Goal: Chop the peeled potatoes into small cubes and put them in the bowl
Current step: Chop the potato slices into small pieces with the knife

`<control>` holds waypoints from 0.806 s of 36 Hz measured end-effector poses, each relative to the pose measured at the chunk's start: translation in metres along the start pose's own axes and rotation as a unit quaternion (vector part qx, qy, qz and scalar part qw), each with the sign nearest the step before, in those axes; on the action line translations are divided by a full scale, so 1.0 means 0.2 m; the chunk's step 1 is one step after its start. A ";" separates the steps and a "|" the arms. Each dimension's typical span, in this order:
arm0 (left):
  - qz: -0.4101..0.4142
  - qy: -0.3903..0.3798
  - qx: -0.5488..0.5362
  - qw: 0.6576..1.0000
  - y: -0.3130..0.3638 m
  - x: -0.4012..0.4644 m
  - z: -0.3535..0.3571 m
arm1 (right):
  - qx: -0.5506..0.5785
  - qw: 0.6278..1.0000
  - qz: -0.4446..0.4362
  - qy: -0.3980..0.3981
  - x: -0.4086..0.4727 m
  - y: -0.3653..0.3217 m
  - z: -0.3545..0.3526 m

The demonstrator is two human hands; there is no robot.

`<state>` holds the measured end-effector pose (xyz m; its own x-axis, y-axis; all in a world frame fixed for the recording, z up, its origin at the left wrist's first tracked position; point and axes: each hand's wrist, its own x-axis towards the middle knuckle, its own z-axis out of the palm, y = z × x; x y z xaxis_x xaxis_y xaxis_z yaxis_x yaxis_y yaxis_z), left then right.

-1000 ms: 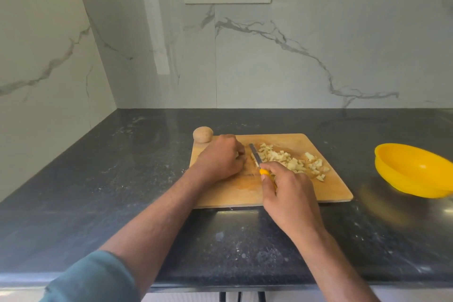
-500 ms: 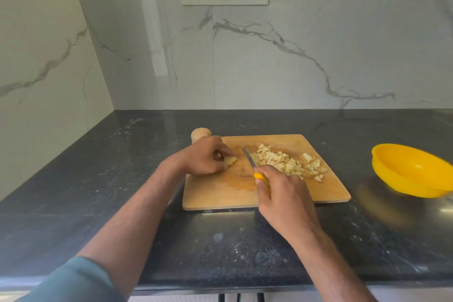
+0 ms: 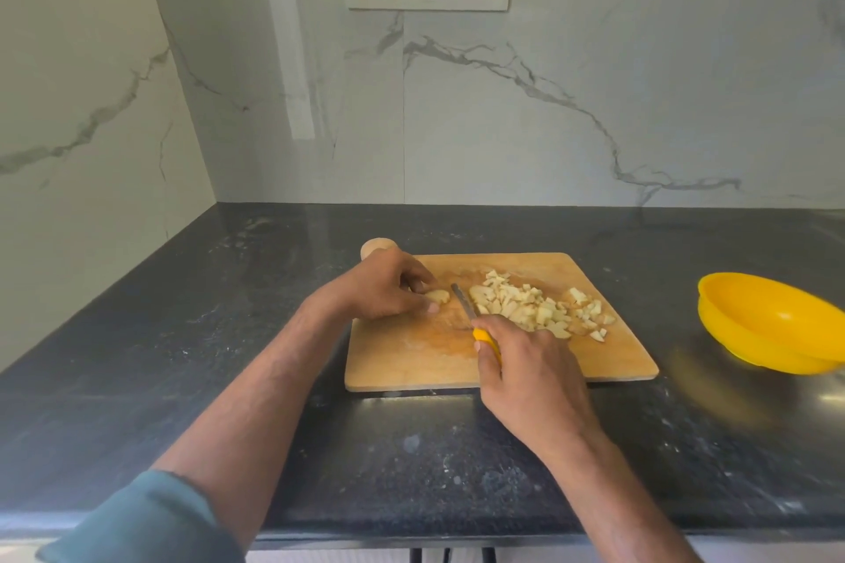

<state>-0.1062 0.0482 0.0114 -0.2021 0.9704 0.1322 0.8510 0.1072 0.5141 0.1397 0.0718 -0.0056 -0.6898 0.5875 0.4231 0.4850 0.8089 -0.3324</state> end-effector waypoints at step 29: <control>-0.050 0.041 -0.012 0.998 -0.01 -0.01 0.04 | -0.014 1.000 -0.026 -0.011 0.09 -0.08 0.04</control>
<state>-0.1036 0.0472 0.0037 -0.3242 0.9345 0.1472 0.8135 0.1960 0.5475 0.1157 0.0689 -0.0001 -0.7259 0.5439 0.4210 0.4626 0.8390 -0.2865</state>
